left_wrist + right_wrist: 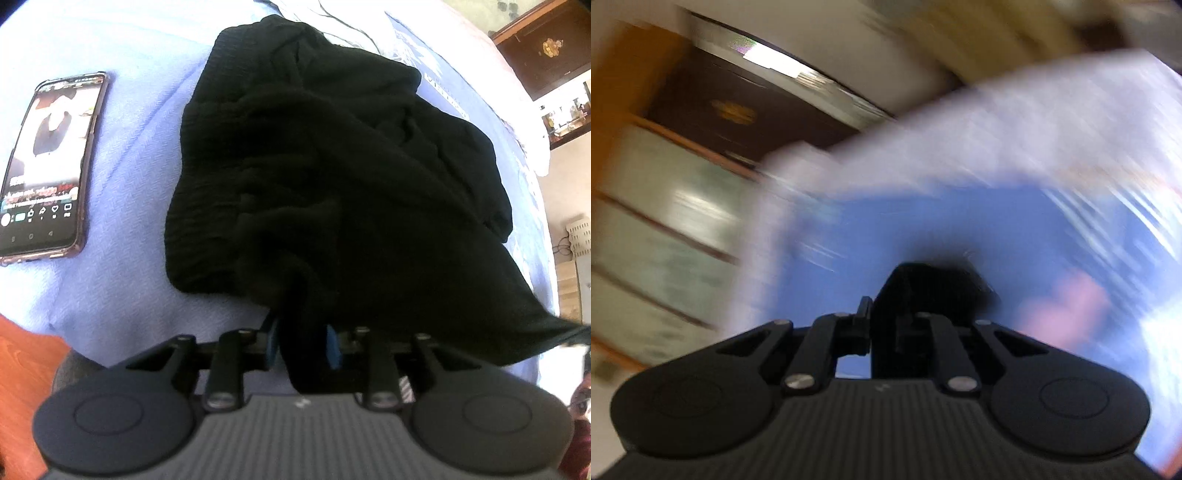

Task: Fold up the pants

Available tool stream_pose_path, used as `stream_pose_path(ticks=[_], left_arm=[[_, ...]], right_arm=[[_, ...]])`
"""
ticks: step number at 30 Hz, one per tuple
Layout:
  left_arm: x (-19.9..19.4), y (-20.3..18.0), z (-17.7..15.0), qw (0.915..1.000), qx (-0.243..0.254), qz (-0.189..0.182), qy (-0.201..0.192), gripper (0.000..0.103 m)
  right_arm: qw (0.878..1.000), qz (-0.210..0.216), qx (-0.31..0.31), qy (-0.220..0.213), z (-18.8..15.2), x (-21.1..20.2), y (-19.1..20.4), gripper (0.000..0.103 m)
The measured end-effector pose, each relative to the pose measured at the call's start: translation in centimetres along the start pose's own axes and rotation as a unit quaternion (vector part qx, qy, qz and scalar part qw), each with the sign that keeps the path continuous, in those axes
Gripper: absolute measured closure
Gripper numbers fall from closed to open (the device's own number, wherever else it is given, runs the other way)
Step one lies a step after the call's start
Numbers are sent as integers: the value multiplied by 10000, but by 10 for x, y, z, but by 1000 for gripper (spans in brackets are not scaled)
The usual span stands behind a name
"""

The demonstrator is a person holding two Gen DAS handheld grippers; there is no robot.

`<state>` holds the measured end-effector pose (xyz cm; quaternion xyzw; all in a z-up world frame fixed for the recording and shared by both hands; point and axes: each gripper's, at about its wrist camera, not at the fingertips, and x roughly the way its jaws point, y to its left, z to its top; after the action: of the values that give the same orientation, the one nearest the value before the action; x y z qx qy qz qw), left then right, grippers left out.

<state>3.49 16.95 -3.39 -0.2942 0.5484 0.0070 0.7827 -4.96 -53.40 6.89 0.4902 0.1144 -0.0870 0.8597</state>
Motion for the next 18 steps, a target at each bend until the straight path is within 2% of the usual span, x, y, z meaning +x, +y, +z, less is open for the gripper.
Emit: stream_pose_path(ticks=[1,2,4,6,8,9,10,12,15,18], left_arm=[[0,0,0,10000,1,14,-6,78],[0,0,-1,10000,-5,16,-3,78],[2,1,-1,10000,-33,26,8,78],[4,1,-1,10000,-48,31,29,78],[5,0,-1,10000,-45,39,49,78],[5,-1,-1,10000,-28,44,57,78],[5,-1,0,10000,-14,46,65,78],[6,-2,1,10000,-19,49,74,77],[8,-3,2,10000,-34,56,69,77],[8,-4,1,10000,-27,69,49,77]], right_arm=[[9985,330,-393,-173,5,-7,10,89],[9940,448,-944,-320,8,-14,17,88],[9902,148,-1369,-254,11,-17,7,78],[9903,-703,-1178,-225,9,-23,-29,65],[9828,-1689,-644,-381,6,-38,-71,63],[9806,-1910,-197,-388,3,-49,-94,63],[9810,-1894,243,-328,-1,-58,-112,63],[9827,-1755,554,-215,-12,-69,-126,63],[9858,-1657,258,79,-27,-71,-112,63],[9881,-1455,209,450,-38,-48,-92,63]])
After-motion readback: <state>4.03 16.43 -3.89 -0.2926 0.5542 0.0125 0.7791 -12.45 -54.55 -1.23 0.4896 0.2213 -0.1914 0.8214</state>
